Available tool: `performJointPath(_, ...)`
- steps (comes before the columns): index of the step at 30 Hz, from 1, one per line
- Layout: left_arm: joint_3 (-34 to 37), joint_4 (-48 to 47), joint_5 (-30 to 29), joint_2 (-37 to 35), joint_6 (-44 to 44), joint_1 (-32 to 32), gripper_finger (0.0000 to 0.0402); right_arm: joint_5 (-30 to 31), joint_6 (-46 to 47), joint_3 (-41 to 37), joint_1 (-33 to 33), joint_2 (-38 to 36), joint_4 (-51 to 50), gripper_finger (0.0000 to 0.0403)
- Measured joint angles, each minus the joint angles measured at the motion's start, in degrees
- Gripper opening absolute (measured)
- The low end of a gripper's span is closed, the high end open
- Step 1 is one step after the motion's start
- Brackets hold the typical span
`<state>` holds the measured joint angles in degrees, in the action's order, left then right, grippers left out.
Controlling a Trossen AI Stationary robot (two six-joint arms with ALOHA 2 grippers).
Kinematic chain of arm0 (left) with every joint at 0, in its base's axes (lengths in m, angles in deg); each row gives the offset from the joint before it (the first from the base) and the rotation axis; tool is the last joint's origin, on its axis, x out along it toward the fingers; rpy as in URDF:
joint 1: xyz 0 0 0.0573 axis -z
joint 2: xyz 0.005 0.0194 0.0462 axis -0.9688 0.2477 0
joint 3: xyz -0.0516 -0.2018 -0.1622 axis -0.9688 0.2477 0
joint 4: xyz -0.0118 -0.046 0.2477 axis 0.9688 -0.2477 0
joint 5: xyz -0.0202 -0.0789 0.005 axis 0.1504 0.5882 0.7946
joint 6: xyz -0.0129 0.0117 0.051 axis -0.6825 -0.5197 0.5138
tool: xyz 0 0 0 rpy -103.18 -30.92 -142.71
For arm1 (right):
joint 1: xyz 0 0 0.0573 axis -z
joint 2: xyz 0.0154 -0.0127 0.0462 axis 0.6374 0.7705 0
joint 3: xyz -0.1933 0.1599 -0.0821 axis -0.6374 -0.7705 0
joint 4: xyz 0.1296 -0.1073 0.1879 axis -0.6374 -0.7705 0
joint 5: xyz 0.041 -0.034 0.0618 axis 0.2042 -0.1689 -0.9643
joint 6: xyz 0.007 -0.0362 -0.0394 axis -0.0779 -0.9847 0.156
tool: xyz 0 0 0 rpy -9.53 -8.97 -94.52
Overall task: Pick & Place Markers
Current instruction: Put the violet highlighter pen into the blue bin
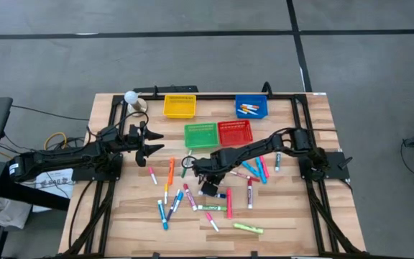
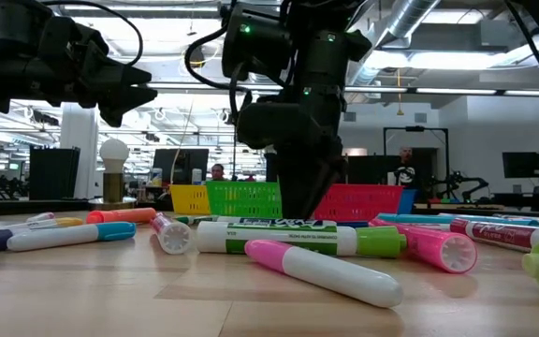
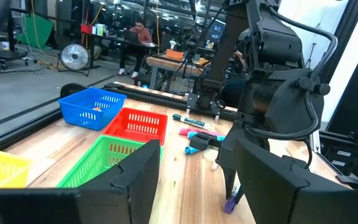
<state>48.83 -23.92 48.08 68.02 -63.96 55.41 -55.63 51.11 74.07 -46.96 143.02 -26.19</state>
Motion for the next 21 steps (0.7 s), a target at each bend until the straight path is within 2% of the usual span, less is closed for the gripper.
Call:
performJointPath(4,0.0,0.1,0.0,0.0,0.0,0.0,0.0204,-1.2,-0.4,3.6,0.5,0.5,-5.7,0.0045)
performJointPath(11,0.0,0.3,0.0,0.0,0.0,0.0,0.0204,-1.3,-5.9,15.1,2.2,-1.9,-17.6,0.0027)
performJointPath(16,0.0,0.6,0.0,0.0,0.0,0.0,0.0204,-1.3,-9.4,24.3,4.2,-5.7,-25.3,0.0041)
performJointPath(21,0.0,0.8,0.0,0.0,0.0,0.0,0.0204,-1.1,-11.6,30.4,6.8,-10.3,-31.6,0.0035)
